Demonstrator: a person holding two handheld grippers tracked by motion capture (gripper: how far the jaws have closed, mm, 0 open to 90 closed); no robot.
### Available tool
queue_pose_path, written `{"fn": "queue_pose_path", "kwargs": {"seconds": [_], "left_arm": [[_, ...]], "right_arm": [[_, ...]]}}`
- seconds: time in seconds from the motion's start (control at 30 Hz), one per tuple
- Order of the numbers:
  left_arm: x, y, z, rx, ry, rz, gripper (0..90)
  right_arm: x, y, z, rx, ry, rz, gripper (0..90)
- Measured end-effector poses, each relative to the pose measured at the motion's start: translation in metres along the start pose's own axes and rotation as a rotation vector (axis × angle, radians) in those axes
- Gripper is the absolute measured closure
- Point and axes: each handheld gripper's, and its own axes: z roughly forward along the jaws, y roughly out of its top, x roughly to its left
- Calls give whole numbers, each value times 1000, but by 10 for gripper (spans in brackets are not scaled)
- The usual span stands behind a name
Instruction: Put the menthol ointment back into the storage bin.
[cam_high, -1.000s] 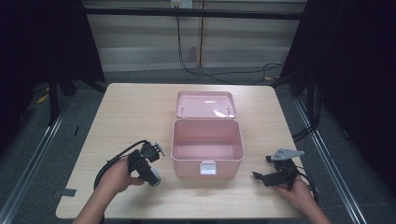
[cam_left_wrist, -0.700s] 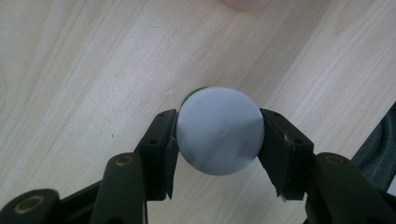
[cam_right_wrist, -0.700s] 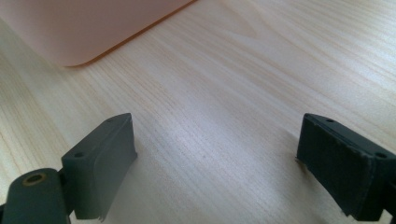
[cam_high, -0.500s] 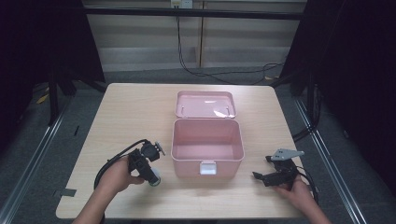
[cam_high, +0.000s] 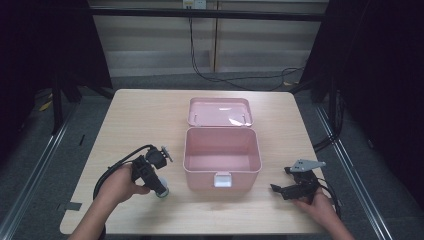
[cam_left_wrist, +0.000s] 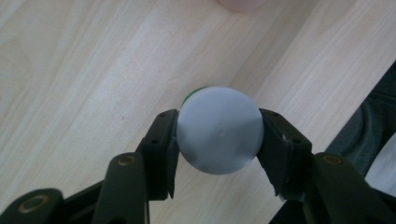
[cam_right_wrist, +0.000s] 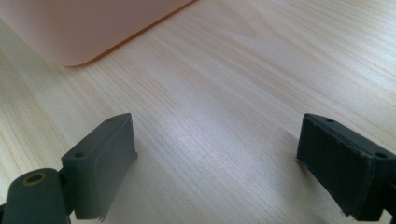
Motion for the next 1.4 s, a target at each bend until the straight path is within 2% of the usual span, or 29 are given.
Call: {"fn": "queue_pose_path", "kwargs": {"seconds": [0.33, 0.5, 0.6, 0.73, 1.07, 1.4], "left_arm": [[-2, 12, -25, 12, 4, -1, 505], [-2, 19, -37, 13, -1, -17, 506], [-3, 22, -46, 16, 10, -13, 506], [-4, 27, -58, 23, 3, -9, 506], [-1, 41, -89, 2, 21, -19, 506], [0, 62, -101, -11, 30, -39, 506]], "right_arm": [[0, 0, 0, 0, 0, 0, 107], [0, 0, 0, 0, 0, 0, 107], [0, 0, 0, 0, 0, 0, 107], [0, 0, 0, -1, 0, 2, 107], [0, 0, 0, -2, -1, 0, 107], [0, 0, 0, -2, -1, -1, 107]]}}
